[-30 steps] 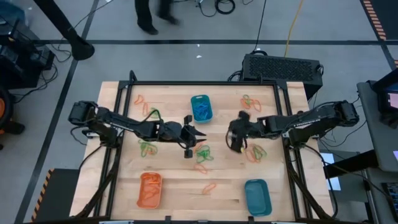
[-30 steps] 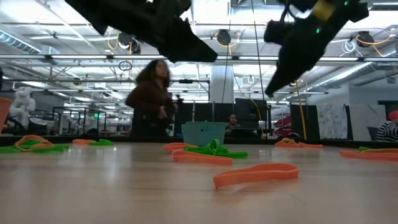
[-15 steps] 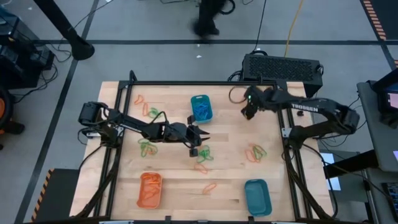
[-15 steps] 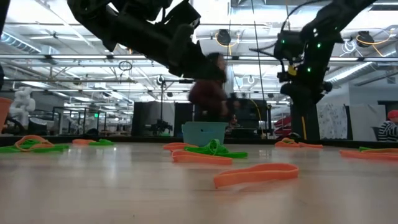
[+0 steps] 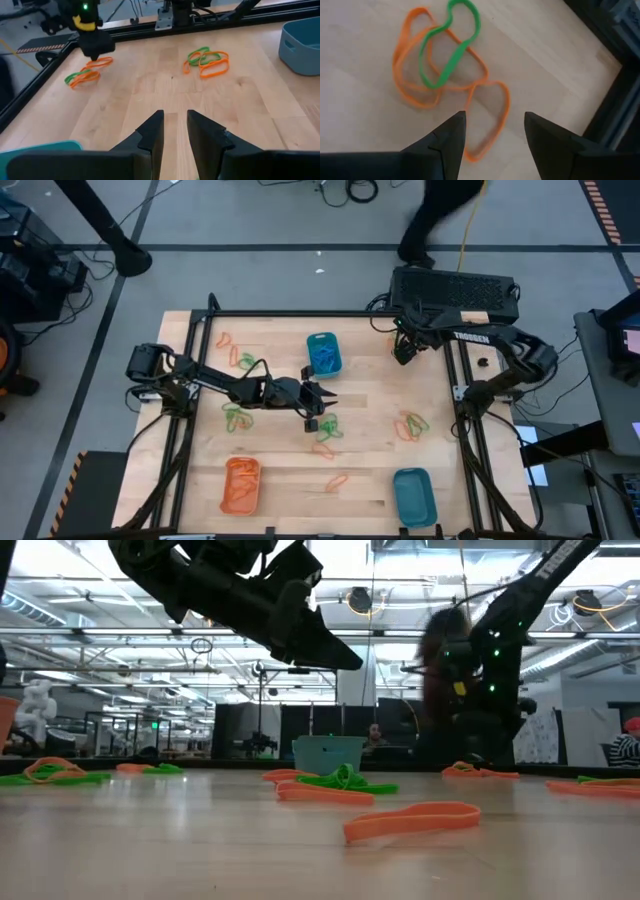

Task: Sort rubber bands into baskets
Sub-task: Put the orange rubber band into the orange bin

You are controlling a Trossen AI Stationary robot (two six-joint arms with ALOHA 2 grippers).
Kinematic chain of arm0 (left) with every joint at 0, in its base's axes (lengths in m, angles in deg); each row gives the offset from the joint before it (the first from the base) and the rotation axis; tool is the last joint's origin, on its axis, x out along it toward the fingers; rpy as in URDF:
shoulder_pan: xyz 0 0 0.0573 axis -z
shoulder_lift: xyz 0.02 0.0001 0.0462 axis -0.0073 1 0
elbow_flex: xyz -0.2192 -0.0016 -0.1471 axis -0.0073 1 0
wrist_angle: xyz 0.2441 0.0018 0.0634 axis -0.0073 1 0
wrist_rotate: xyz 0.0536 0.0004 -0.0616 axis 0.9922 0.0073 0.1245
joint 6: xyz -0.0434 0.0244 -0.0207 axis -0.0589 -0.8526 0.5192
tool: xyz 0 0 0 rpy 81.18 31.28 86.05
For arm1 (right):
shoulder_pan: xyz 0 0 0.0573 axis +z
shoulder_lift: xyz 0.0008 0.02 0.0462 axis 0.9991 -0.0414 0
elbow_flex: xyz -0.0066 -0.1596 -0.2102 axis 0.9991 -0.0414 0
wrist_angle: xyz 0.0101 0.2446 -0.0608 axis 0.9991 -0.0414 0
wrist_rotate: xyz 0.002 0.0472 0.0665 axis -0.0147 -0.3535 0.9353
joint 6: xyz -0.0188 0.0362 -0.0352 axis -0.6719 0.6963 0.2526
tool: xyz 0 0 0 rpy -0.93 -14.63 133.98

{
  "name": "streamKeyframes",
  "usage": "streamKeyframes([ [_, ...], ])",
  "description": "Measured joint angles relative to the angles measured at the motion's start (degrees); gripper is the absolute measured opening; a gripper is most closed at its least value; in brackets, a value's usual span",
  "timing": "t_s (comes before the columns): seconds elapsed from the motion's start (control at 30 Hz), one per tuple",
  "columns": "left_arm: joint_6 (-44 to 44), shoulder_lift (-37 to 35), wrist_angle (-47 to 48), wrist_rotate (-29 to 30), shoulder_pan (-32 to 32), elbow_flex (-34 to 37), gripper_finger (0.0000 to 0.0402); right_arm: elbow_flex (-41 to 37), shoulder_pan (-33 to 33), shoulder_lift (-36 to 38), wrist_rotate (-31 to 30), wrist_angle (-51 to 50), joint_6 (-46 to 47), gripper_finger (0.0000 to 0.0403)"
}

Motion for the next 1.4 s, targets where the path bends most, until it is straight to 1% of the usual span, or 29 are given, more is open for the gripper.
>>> streamKeyframes([
  [0.13, 0.02, 0.00, 0.10, 0.00, 0.00, 0.00, 0.0093, 0.00, -1.15, -3.13, 0.40, 1.89, -0.87, 0.0194],
  [0.23, 0.02, 0.00, 0.66, 0.00, 0.00, -0.02, 0.0093, 0.00, -1.82, -4.91, 4.65, 1.99, -1.61, 0.0194],
  [0.3, 0.00, 0.00, 1.14, 0.00, -0.02, -0.02, 0.0093, 0.10, -2.01, -5.81, 6.24, 2.34, -2.09, 0.0194],
  [0.4, -0.27, 0.00, 2.11, 0.00, -0.12, -0.02, 0.0093, 0.24, -2.17, -6.91, 6.68, 2.57, -2.36, 0.0193],
  [0.47, -0.26, 0.00, 2.34, 0.00, -0.25, -0.02, 0.0093, 0.24, -2.23, -7.12, 6.80, 2.59, -2.38, 0.0184],
  [0.53, -0.26, 0.00, 2.39, 0.00, -0.28, -0.02, 0.0093, 0.20, -2.23, -6.99, 7.19, 2.61, -2.36, 0.0167],
  [0.67, -0.24, 0.00, 2.51, 0.00, -0.28, -0.02, 0.0093, 0.07, -2.18, -6.16, 8.06, 2.36, -2.07, 0.0114],
  [0.8, -0.22, 0.00, 2.54, 0.00, -0.28, -0.02, 0.0093, 0.05, -2.20, -5.98, 11.02, 2.20, -1.92, 0.0063],
  [1.0, 0.06, 0.00, 2.56, 0.00, -0.26, -0.02, 0.0093, 0.04, -2.07, -5.79, 11.93, 1.60, -2.08, 0.0007],
  [1.17, 0.09, 0.00, 2.56, 0.00, -0.28, -0.02, 0.0093, -0.35, -2.03, -2.87, 12.56, -2.09, -2.97, 0.0002],
  [1.3, 0.09, 0.00, 2.54, 0.00, -0.28, -0.02, 0.0093, -0.19, -0.74, 2.31, 12.34, -4.31, -2.93, 0.0001],
  [1.4, -0.20, 0.00, 2.47, 0.00, -0.28, -0.02, 0.0093, -0.17, 1.52, 6.97, 15.08, -4.40, -2.19, 0.0001],
])
